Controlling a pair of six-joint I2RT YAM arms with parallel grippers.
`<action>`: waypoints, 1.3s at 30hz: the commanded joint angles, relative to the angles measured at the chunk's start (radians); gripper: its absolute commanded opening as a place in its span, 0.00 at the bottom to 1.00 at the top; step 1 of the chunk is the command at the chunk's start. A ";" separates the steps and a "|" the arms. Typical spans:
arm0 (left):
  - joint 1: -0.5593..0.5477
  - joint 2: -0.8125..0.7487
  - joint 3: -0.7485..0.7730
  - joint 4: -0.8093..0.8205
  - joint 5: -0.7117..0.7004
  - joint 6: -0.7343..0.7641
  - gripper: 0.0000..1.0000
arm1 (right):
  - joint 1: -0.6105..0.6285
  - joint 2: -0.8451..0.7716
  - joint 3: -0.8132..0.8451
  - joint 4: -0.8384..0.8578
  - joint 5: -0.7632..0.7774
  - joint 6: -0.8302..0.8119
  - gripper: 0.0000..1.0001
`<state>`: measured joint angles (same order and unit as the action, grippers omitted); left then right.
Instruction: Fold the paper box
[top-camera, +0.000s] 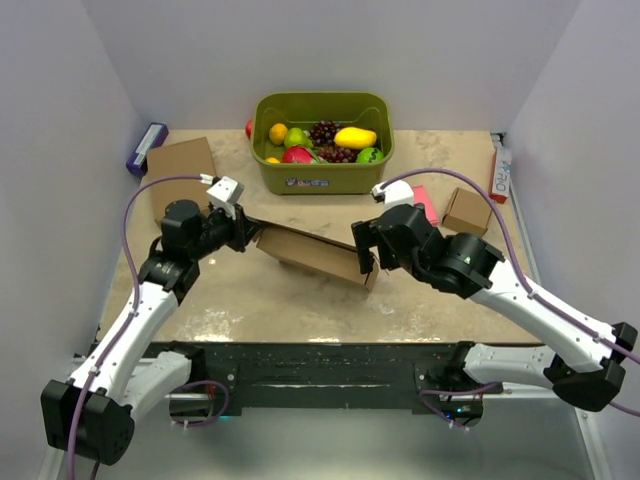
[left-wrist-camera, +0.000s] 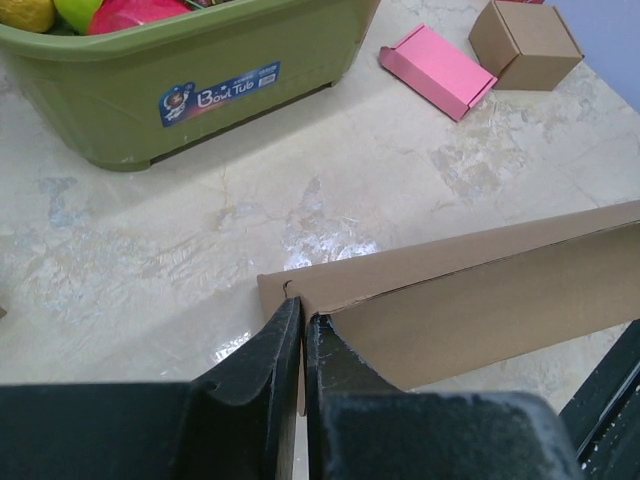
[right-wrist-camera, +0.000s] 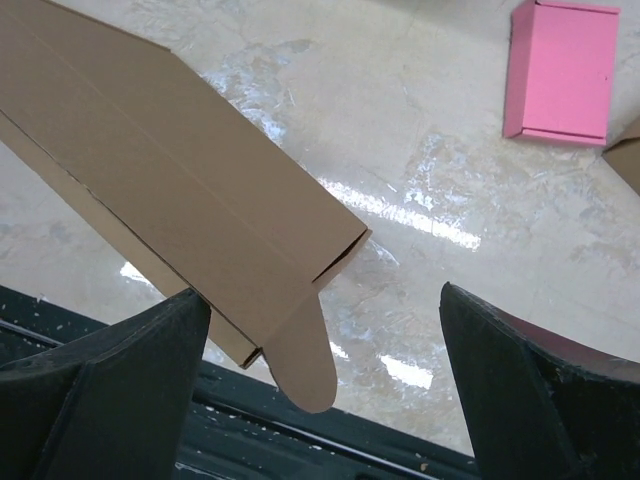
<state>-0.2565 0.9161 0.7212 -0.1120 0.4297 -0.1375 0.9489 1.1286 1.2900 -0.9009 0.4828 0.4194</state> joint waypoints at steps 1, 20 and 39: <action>0.000 0.012 0.075 -0.006 0.004 -0.017 0.02 | -0.002 -0.036 -0.021 -0.016 0.031 0.064 0.97; -0.001 0.063 0.109 0.003 0.014 -0.100 0.03 | -0.002 -0.012 -0.084 0.034 -0.001 0.099 0.32; 0.000 0.033 0.126 -0.092 -0.094 -0.050 0.77 | -0.038 0.065 -0.072 0.105 -0.073 -0.030 0.09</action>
<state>-0.2565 0.9813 0.8078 -0.1604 0.3954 -0.2131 0.9218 1.1831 1.1999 -0.8200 0.4442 0.4034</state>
